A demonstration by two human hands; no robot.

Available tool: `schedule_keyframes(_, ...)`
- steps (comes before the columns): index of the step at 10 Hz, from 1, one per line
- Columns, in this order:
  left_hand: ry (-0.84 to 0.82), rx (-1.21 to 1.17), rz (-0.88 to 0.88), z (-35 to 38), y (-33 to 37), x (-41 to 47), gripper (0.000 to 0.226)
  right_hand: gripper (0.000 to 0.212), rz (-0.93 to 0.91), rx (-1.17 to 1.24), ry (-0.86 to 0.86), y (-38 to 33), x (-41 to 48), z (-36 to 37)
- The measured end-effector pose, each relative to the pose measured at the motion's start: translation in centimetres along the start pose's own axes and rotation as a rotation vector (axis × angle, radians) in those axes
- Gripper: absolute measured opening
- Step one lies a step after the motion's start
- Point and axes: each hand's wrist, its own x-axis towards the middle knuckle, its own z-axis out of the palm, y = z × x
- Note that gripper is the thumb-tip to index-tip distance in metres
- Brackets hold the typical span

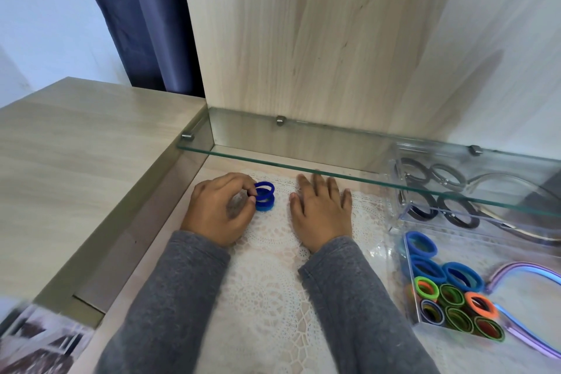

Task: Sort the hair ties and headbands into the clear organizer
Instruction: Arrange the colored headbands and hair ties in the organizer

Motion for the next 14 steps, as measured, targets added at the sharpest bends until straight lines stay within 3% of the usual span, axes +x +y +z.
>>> schedule_keyframes(4,-0.07,0.111,-0.053,-0.2,0.8,0.0,0.013,0.054,0.001,-0.005,-0.002,0.0,0.0,0.0)
schedule_keyframes(6,-0.054,0.109,-0.056,-0.3,1.0,0.0,0.023,0.053,-0.008,0.034,0.02,0.0,-0.1,-0.1)
schedule_keyframes(8,0.01,0.197,-0.187,-0.6,0.7,0.2,0.033,0.032,-0.2,0.352,0.347,-0.6,-0.6,-0.2)
schedule_keyframes(10,-0.269,0.402,-0.394,0.1,-0.4,0.3,0.053,0.042,-0.372,0.358,0.3,-1.6,-1.3,-0.1)
schedule_keyframes(14,-0.319,0.499,-0.409,0.5,-0.6,0.5,0.055,0.032,-0.391,0.231,0.257,-1.9,-1.5,-0.3)
